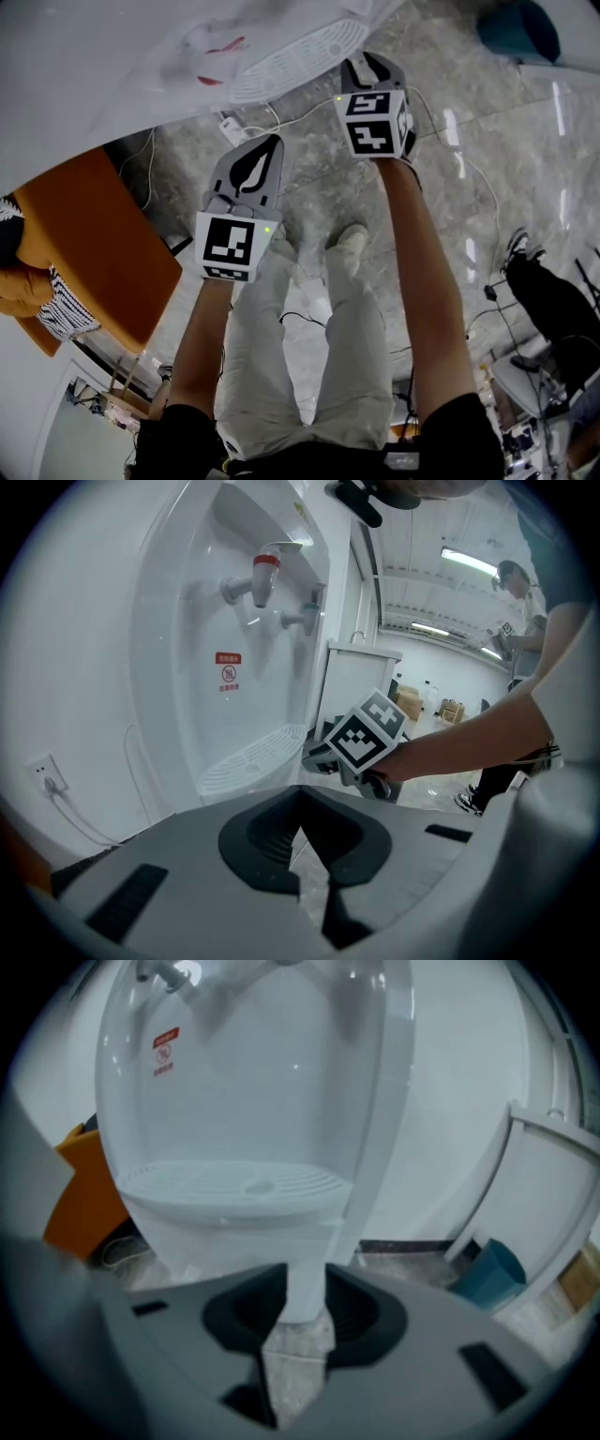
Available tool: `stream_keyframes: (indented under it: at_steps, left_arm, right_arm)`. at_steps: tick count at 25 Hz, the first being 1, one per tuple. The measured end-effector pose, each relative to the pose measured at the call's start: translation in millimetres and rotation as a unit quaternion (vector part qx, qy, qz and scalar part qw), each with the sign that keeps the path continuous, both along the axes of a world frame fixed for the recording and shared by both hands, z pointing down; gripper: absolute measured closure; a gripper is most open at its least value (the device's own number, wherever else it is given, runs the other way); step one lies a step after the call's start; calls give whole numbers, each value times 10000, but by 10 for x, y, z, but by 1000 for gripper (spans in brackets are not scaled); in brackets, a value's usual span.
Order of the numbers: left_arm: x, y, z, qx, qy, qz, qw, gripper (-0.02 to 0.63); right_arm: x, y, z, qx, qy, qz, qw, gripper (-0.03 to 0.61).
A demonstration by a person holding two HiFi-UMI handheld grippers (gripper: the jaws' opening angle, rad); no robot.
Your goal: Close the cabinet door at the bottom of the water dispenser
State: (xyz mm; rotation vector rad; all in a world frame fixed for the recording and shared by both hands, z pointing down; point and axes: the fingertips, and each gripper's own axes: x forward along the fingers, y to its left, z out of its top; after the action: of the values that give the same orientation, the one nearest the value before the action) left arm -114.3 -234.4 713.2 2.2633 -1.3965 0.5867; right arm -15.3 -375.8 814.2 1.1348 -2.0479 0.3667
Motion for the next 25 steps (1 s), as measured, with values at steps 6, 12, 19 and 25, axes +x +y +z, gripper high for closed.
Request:
stream_keyframes:
  at_steps: [6,12,19,25]
  left_arm:
    - [129,50,-234,20,-58,152,9999,603]
    - [264,147,-549,-16,-72,254,9997,603]
    - [369,240,-1041,22,-31,330,9994,603]
    - [366,331,-1460,52,23,338,9994,603]
  right_arm:
    - [178,218,-311,14,161,-90,9998,457]
    - [397,498,-737,-143,-12,16,9999,504]
    - [490,853,-1314,-290,-383,17,9988,543]
    - [452,1199,-1810,-245,-580,0,9980,545]
